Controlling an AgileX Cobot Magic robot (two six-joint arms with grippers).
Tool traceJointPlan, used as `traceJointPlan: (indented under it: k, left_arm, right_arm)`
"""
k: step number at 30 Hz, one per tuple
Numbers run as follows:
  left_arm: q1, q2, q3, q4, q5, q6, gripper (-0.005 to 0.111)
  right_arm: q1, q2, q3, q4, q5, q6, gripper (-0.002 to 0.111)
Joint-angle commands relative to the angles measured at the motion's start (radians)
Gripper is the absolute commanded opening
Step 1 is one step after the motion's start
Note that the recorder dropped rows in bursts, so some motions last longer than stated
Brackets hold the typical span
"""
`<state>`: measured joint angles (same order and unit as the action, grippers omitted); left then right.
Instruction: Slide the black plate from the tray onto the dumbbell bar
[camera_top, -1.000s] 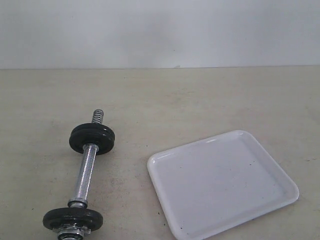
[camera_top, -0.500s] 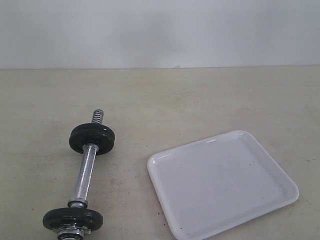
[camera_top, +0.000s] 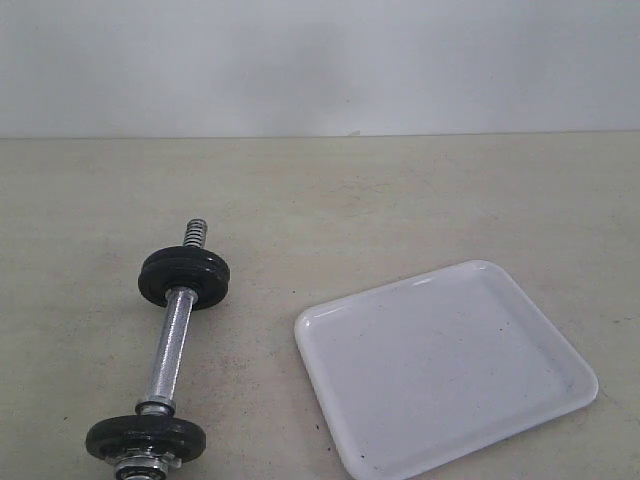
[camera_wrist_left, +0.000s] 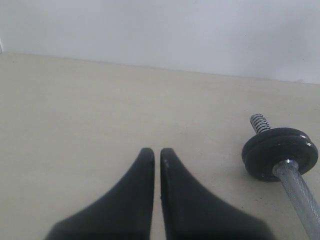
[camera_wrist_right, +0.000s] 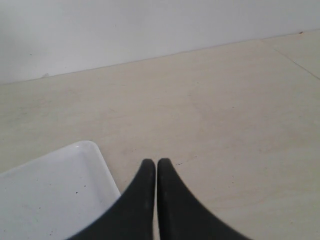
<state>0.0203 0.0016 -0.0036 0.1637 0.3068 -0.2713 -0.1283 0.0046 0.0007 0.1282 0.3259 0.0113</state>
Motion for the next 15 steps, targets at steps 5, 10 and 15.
traceJointPlan:
  k: [5,10,15]
  left_arm:
    - [0.009,-0.002,0.004,0.002,0.001,0.001,0.004]
    - [0.009,-0.002,0.004,0.002,0.001,0.001,0.004]
    - [0.009,-0.002,0.004,0.002,0.001,0.001,0.004]
  right_arm:
    - [-0.003,-0.005,-0.001,-0.003,0.002,0.005,0.000]
    - [-0.003,-0.005,-0.001,-0.003,0.002,0.005,0.000]
    - [-0.003,-0.005,-0.001,-0.003,0.002,0.005,0.000]
